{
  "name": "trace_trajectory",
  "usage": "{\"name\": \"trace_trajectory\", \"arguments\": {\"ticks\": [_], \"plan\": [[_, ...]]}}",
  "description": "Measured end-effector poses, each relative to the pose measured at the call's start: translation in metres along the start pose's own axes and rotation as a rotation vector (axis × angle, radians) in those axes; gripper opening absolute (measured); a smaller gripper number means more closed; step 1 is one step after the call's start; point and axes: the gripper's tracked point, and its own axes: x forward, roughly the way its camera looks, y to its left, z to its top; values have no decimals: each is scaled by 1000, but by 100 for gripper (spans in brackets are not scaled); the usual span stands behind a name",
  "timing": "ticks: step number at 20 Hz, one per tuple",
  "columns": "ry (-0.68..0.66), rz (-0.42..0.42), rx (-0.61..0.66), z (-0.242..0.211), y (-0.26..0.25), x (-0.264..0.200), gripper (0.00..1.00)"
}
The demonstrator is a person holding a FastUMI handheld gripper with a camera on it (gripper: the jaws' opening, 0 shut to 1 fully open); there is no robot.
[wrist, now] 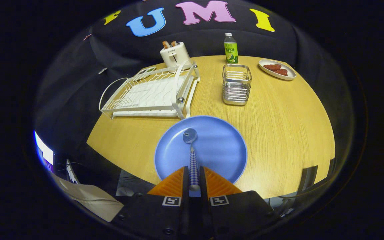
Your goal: Take the plate from the dish rack, then take the spoon from the basket and place it into the plate.
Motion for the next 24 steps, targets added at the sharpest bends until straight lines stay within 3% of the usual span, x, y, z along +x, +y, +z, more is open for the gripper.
{"name": "trace_trajectory", "arguments": {"ticks": [3, 4, 10, 12, 17, 24], "plan": [[5, -9, 11, -1, -3, 2, 21], [1, -14, 14, -1, -4, 1, 27], [-6, -22, 6, 0, -5, 2, 87], [-5, -24, 2, -1, -5, 3, 96], [-36, -29, -19, 15, -5, -2, 99], [-174, -36, 23, 87, -3, -27, 99]]}}
